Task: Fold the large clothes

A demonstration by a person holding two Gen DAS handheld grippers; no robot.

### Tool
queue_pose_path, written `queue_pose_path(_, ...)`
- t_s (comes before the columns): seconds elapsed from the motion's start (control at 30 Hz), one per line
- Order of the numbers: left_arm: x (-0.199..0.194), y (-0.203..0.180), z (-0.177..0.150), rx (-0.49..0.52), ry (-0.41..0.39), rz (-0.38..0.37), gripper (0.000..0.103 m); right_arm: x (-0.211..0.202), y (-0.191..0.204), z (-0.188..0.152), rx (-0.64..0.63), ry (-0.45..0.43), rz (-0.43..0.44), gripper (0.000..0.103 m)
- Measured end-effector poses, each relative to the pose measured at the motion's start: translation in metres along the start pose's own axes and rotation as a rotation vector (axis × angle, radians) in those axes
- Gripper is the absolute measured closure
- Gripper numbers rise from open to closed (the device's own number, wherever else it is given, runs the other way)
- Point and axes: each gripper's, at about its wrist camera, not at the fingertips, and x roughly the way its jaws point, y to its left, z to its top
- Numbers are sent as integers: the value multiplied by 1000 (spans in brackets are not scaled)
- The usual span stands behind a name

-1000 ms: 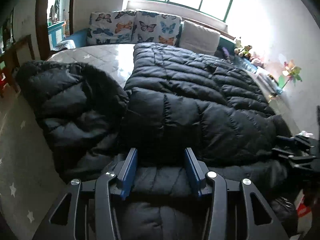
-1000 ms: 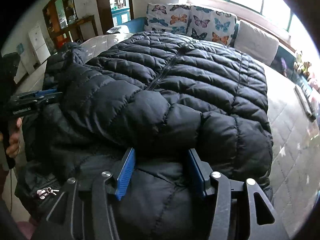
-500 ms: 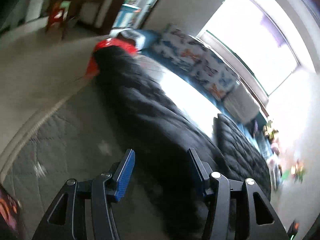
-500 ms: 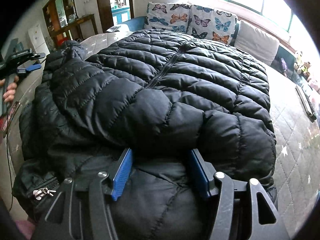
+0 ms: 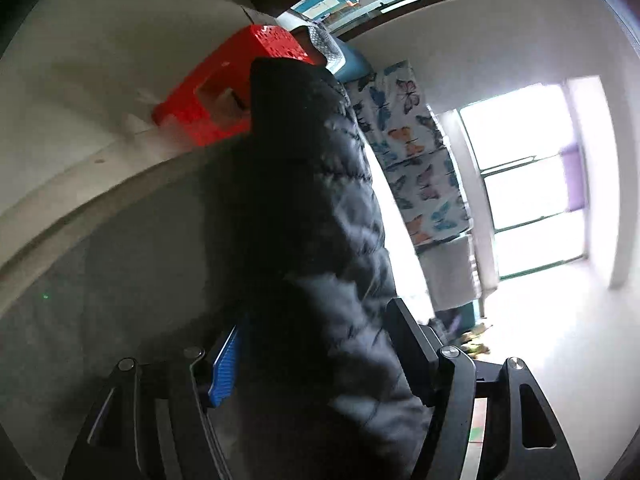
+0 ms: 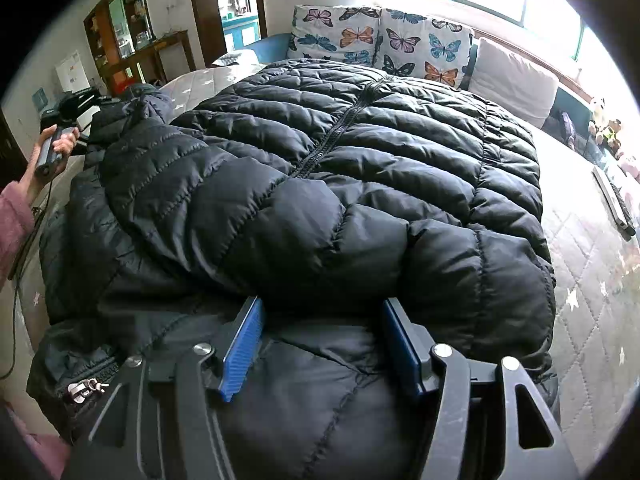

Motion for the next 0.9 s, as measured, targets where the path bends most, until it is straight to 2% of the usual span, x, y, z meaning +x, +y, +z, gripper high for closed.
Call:
queue_pose_path(0.07,8,-2,8,6,-6,-21,32,0,0,0,1,-3,0,36)
queue_pose_path(0.17,23,-6,22,8,-17,-34,39,0,0,0,5,-9,2,35)
queue_pose_path(0.23,30,-8,32,12,-24,-34,58,0,0,-1,9,-13,6,34)
queue_pose_path(0.27,33,-11,36,17,-29,-31,63,1,0,-1,10,-14,9,34)
queue_pose_path(0.3,35,-15,39,26,-33,-28,79,1,-1,-1,11,-14,10,34)
queue_pose_path(0.33,37,-21,45,43,-42,-18,90,1,-1,-1,13,-15,12,34)
queue_pose_path(0.4,34,-36,52,100,-78,-11,92,1,-1,-1,12,-14,11,34)
queue_pose_path(0.47,29,-55,55,199,-118,18,92,1,-2,-1,12,-14,13,33)
queue_pose_path(0.53,39,-65,55,257,-115,67,92,1,-2,-2,15,-16,16,33)
queue_pose_path(0.6,52,-63,55,267,-77,132,90,2,-2,-2,17,-18,18,32)
queue_pose_path(0.63,55,-57,57,240,-61,133,87,2,-2,-2,18,-19,19,32)
queue_pose_path(0.67,57,-50,58,203,-50,106,85,2,-2,-2,18,-20,19,32)
queue_pose_path(0.7,58,-42,59,159,-44,65,76,2,-2,-2,17,-21,19,32)
queue_pose_path(0.73,60,-34,61,115,-35,36,60,2,-2,-2,17,-22,20,32)
queue_pose_path(0.77,62,-27,62,79,-22,22,52,2,-2,-2,17,-22,21,32)
queue_pose_path(0.8,62,-20,62,43,-13,15,49,2,-2,-2,17,-22,21,32)
queue_pose_path(0.87,64,-13,63,14,-7,-13,52,2,-2,-2,17,-22,21,31)
queue_pose_path(0.9,60,-13,64,19,-11,-24,61,2,-1,-2,16,-23,21,31)
